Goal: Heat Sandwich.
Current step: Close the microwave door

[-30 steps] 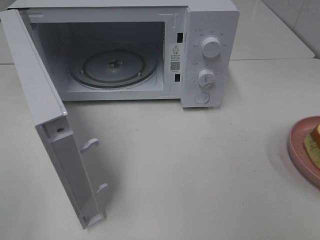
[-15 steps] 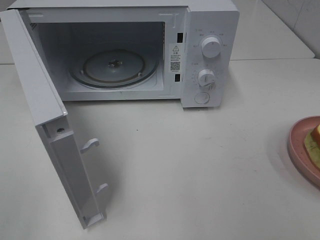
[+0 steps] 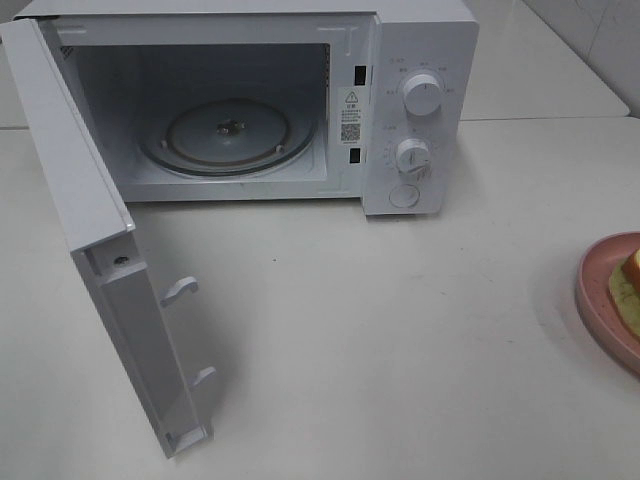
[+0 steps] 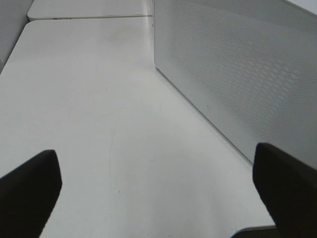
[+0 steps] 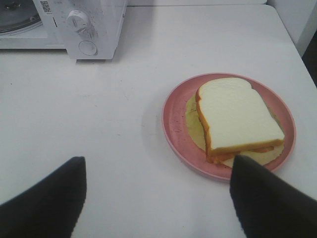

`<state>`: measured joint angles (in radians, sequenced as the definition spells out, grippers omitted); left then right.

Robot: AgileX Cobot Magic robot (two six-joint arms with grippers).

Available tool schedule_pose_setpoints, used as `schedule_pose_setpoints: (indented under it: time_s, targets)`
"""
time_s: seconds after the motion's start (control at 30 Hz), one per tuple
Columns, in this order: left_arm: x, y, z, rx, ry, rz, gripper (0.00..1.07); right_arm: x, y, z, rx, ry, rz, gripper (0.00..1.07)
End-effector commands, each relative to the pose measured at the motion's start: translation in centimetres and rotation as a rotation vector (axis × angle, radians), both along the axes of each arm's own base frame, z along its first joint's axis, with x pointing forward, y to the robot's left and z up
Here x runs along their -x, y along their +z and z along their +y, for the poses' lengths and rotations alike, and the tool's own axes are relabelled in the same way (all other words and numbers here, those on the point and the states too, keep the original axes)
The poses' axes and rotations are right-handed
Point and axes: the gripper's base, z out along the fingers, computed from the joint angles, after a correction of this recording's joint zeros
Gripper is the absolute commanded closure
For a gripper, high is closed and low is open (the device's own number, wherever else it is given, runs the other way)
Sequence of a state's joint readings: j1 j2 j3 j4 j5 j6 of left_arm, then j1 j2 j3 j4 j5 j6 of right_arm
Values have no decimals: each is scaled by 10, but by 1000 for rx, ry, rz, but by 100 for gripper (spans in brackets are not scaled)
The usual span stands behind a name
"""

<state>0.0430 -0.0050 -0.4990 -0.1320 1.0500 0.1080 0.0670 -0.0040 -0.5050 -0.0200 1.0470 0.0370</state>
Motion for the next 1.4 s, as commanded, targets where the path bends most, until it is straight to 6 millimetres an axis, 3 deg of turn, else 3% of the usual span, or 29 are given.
schedule_pose_setpoints:
  time_s: [0.03,0.9,1.13,1.27,1.37,1.4]
  targets:
    - [2,-1,0,6,8,-26,3,3,0,0,6,-2,-32,31]
    - [2,0,-1,23,1,-27,3,3,0,0,6,-2,-32,31]
    - [-6,15,0,15,5,-78,9,3,0,0,6,-2,-32,31]
    - [-19,19,1,19,14,-69,18,3,0,0,6,-2,-32,31]
    - [-30,22,2,22,23,-83,37,3,0,0,6,-2,-32,31]
    - [-38,21,3,26,29,-96,50,3,0,0,6,-2,-32,31]
